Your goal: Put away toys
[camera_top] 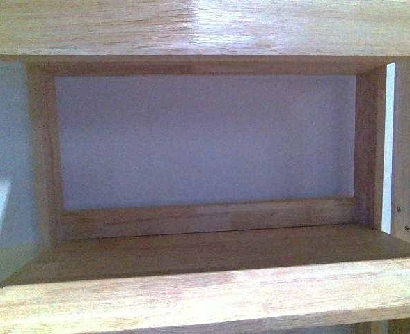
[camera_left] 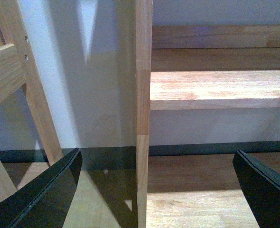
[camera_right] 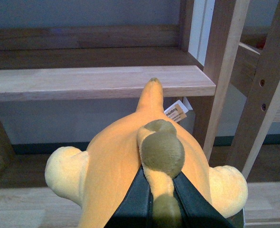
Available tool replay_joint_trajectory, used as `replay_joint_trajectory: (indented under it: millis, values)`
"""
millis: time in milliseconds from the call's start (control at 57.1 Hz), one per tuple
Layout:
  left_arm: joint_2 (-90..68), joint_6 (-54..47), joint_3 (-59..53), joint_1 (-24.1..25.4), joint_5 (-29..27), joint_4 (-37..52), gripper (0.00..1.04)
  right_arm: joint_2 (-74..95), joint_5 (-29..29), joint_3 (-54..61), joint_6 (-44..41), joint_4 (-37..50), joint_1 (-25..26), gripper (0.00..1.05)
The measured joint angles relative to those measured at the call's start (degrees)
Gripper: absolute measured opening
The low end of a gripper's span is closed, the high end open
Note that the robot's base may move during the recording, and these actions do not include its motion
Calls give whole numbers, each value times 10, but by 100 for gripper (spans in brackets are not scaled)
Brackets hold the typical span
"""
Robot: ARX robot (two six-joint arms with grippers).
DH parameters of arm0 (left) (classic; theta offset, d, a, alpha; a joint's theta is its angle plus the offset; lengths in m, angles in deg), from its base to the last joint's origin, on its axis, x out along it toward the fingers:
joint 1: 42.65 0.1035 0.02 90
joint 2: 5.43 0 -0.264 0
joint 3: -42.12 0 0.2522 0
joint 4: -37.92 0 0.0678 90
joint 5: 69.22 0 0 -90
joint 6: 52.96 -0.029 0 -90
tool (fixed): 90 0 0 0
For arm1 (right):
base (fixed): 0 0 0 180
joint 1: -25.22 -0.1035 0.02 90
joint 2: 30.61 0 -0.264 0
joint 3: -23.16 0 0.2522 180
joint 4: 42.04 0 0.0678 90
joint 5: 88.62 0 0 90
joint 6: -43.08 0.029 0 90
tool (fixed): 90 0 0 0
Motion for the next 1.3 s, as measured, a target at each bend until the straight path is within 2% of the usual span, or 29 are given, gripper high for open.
replay_joint_trajectory:
  millis: [70,193,403,665,858,1051,1296]
  values:
    - [0,0,0,0,0,0,99,0,2,0,0,0,0,5]
    - [0,0,0,0,0,0,99,2,96,0,1,23,-40,5]
    - [0,0,0,0,0,0,99,47,179,-17,-17,55,-96,5]
    - [0,0,0,0,0,0,99,122,276,-111,-54,96,-191,5]
    - [0,0,0,0,0,0,99,192,360,-197,-93,134,-283,5]
    - [0,0,0,0,0,0,99,250,414,-270,-140,167,-361,5]
    - [0,0,0,0,0,0,99,314,461,-341,-211,208,-431,5]
